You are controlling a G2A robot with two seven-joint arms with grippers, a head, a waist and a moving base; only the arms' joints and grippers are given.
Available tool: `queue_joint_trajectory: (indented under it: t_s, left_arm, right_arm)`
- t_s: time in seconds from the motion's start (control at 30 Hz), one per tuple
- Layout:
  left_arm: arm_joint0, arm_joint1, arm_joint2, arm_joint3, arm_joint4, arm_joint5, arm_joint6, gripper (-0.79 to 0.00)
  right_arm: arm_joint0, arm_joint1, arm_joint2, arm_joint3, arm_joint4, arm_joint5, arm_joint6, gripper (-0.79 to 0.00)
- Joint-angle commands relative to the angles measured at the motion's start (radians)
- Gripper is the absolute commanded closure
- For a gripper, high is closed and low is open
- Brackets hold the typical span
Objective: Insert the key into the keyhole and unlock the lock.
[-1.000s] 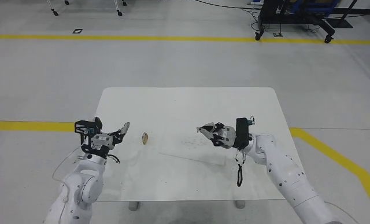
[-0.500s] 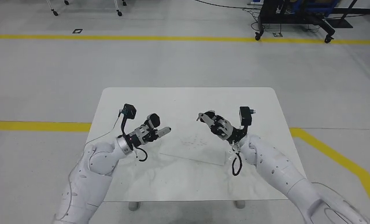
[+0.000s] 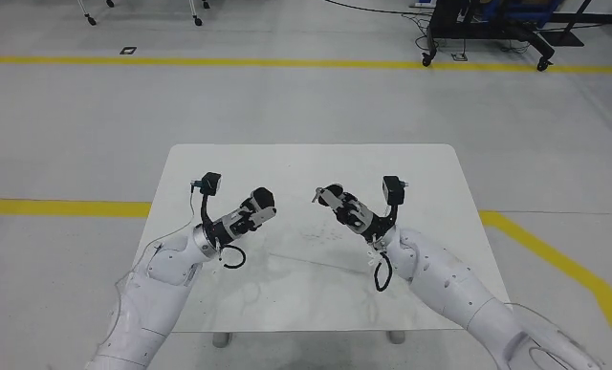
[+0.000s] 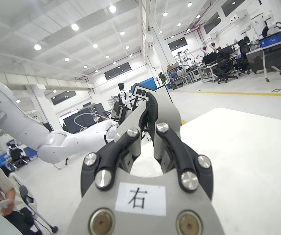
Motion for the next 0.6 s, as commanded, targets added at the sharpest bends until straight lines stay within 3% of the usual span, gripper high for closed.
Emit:
queue_joint_trajectory:
  t_s: [0.0,0.03,0.07,0.13,0.2,0.37,0.57]
  left_arm:
    - [-0.021,0.001,0.02,0.021,-0.082,-0.016,-0.054,-0.785]
    - [-0.029,0.002,0.029,0.03,-0.118,-0.019,-0.08,-0.785]
    - [-0.039,0.003,0.034,0.04,-0.146,-0.019,-0.106,-0.733]
    - [-0.058,0.006,0.039,0.059,-0.167,-0.016,-0.148,-0.459]
    - [-0.071,0.007,0.049,0.072,-0.173,-0.015,-0.173,-0.32]
    - [-0.097,0.006,0.063,0.093,-0.128,-0.006,-0.164,-0.326]
    - [-0.112,0.004,0.075,0.085,-0.032,0.011,-0.114,-0.222]
  right_arm:
    - [0.018,-0.008,-0.024,0.01,0.13,0.0,0.102,0.0]
    - [0.025,-0.012,-0.036,0.012,0.182,0.0,0.144,0.0]
    - [0.033,-0.016,-0.045,0.014,0.228,0.0,0.184,0.0]
    - [0.048,-0.022,-0.055,0.024,0.298,0.0,0.253,0.0]
    - [0.058,-0.028,-0.058,0.034,0.349,0.0,0.305,0.0]
    - [0.07,-0.041,-0.058,0.049,0.42,0.0,0.4,0.0]
    - [0.075,-0.063,-0.055,0.071,0.475,0.0,0.468,0.0]
